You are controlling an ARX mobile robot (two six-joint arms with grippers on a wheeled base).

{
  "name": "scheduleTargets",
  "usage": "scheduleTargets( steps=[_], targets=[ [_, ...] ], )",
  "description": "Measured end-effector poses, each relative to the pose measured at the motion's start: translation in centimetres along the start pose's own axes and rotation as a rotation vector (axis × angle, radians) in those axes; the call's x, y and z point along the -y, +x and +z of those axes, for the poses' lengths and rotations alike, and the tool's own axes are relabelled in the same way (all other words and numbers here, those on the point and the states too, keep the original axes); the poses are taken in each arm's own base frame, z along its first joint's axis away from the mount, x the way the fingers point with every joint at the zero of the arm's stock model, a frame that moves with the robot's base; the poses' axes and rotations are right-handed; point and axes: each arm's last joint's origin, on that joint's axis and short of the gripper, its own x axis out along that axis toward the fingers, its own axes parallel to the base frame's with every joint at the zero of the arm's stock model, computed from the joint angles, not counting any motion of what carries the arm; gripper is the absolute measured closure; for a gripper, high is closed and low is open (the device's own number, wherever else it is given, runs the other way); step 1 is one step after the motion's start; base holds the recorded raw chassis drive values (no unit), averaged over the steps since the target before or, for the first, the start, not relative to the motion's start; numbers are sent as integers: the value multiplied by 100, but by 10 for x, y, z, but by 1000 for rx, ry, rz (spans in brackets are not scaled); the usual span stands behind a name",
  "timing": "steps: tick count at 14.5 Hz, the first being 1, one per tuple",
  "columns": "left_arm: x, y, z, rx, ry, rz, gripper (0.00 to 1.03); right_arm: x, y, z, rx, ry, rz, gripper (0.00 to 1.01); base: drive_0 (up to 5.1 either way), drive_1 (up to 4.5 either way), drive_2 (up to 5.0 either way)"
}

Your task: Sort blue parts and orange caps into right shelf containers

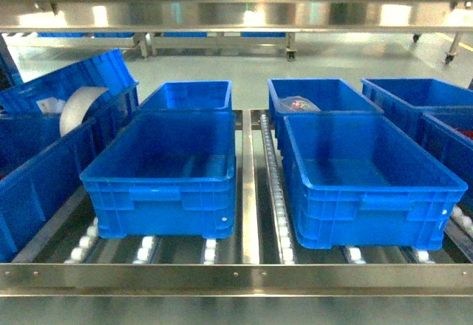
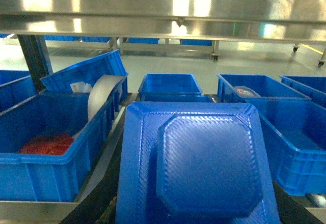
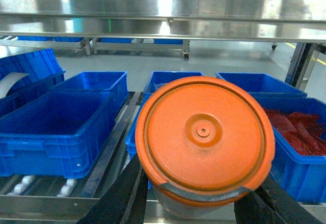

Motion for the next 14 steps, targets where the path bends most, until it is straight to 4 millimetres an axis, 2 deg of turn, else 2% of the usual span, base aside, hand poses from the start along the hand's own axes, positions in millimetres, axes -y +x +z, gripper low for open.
scheduleTargets(
  steps=[14],
  targets=[
    [0,0,0,-2,0,0,60,0,0,0,-1,0,0,60,0,0,0]
  ],
)
